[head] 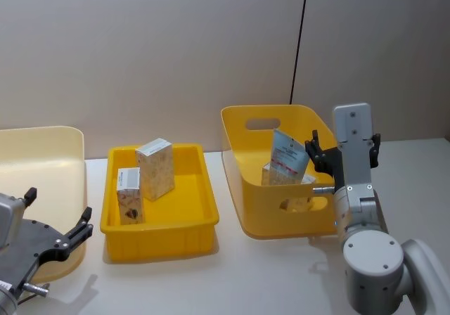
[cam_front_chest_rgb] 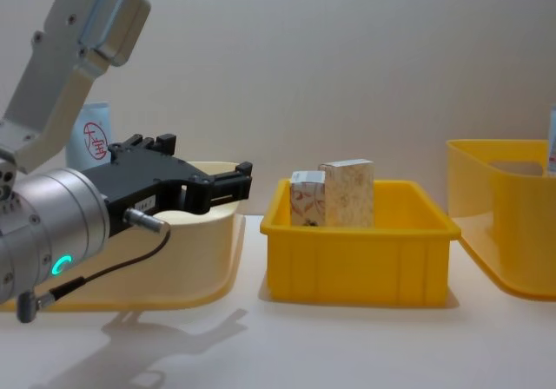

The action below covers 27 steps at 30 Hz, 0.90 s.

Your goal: Bimanual collaborative sorting of washing and personal care products

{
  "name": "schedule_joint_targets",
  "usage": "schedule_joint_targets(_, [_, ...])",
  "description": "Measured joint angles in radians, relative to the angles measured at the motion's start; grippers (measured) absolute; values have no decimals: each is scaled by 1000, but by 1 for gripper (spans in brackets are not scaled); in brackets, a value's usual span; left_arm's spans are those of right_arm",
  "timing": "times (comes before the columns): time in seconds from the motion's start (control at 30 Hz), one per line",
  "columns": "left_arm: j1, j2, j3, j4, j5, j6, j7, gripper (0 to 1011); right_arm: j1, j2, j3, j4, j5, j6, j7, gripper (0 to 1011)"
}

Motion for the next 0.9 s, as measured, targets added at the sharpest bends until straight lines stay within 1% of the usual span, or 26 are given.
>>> schedule_joint_targets(0.9, [0, 0, 0, 0, 0, 0, 0, 1003, -1, 0, 0, 1, -1, 0, 1, 1000])
